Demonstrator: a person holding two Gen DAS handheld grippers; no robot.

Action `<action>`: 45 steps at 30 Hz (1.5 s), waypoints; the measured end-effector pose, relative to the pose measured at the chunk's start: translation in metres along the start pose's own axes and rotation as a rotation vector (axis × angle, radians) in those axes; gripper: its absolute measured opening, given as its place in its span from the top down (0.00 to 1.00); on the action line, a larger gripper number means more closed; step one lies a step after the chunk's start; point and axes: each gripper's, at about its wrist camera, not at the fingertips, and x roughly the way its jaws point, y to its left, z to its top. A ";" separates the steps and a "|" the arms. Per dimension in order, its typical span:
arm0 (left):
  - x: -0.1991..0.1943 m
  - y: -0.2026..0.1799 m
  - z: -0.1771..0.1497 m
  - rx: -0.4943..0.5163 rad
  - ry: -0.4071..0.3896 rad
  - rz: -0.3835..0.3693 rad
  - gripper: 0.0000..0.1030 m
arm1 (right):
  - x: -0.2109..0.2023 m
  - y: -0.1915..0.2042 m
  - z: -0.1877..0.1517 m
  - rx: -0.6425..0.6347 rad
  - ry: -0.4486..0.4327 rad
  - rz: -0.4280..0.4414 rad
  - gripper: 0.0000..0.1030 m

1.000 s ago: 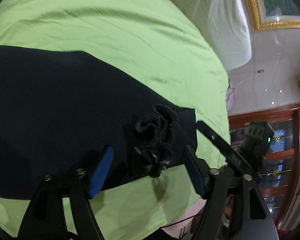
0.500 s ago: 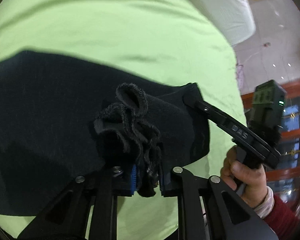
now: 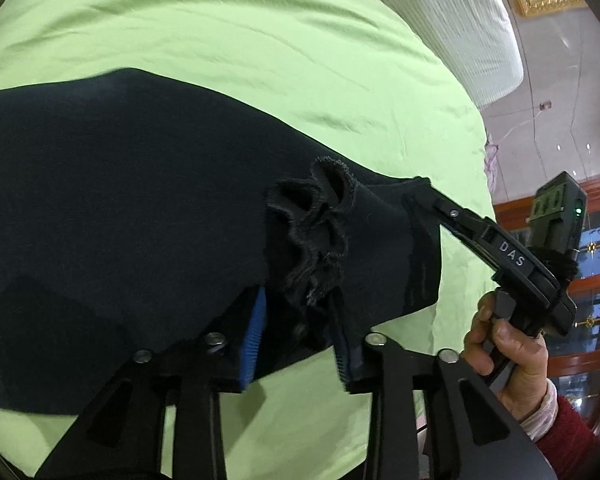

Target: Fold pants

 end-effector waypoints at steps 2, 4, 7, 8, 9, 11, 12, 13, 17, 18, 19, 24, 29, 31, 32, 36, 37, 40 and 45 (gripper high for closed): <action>-0.015 0.008 -0.002 -0.027 -0.026 0.005 0.63 | -0.008 0.010 0.002 -0.029 -0.032 -0.006 0.55; -0.031 0.022 -0.009 -0.068 -0.050 0.004 0.56 | -0.015 0.024 0.006 -0.064 -0.064 0.013 0.55; -0.057 0.048 -0.024 -0.170 -0.112 0.004 0.46 | -0.015 0.050 0.011 -0.126 -0.062 0.065 0.55; -0.063 0.055 -0.028 -0.196 -0.124 0.004 0.45 | -0.013 0.060 0.012 -0.151 -0.049 0.092 0.55; -0.073 0.067 -0.035 -0.233 -0.146 0.001 0.45 | -0.008 0.074 0.014 -0.180 -0.030 0.129 0.55; -0.087 0.085 -0.045 -0.288 -0.181 0.005 0.45 | -0.001 0.096 0.015 -0.221 -0.005 0.179 0.55; -0.094 0.092 -0.050 -0.309 -0.196 0.009 0.44 | 0.003 0.106 0.015 -0.241 0.008 0.200 0.55; -0.102 0.103 -0.055 -0.338 -0.218 0.016 0.44 | 0.007 0.118 0.015 -0.266 0.024 0.229 0.55; -0.134 0.150 -0.069 -0.434 -0.277 0.031 0.41 | 0.029 0.164 0.013 -0.350 0.081 0.297 0.55; -0.140 0.160 -0.073 -0.457 -0.286 0.026 0.41 | 0.034 0.176 0.012 -0.368 0.098 0.311 0.55; -0.143 0.168 -0.076 -0.479 -0.295 0.020 0.41 | 0.038 0.185 0.012 -0.382 0.111 0.320 0.55; -0.159 0.207 -0.097 -0.573 -0.350 0.027 0.41 | 0.056 0.230 0.010 -0.470 0.173 0.409 0.54; -0.179 0.233 -0.110 -0.634 -0.417 0.012 0.41 | 0.077 0.276 0.009 -0.563 0.238 0.474 0.51; -0.184 0.242 -0.112 -0.650 -0.437 0.005 0.41 | 0.087 0.296 0.007 -0.616 0.265 0.496 0.49; -0.190 0.249 -0.115 -0.667 -0.448 -0.014 0.41 | 0.092 0.306 0.007 -0.644 0.279 0.507 0.49; -0.192 0.257 -0.111 -0.682 -0.451 -0.028 0.40 | 0.119 0.348 0.005 -0.736 0.342 0.535 0.49; -0.194 0.259 -0.112 -0.681 -0.452 -0.027 0.40 | 0.125 0.356 0.006 -0.754 0.358 0.540 0.49; -0.192 0.255 -0.106 -0.674 -0.459 -0.020 0.38 | 0.141 0.375 0.005 -0.808 0.396 0.553 0.49; -0.184 0.254 -0.088 -0.683 -0.477 -0.032 0.38 | 0.167 0.403 -0.001 -0.887 0.480 0.566 0.49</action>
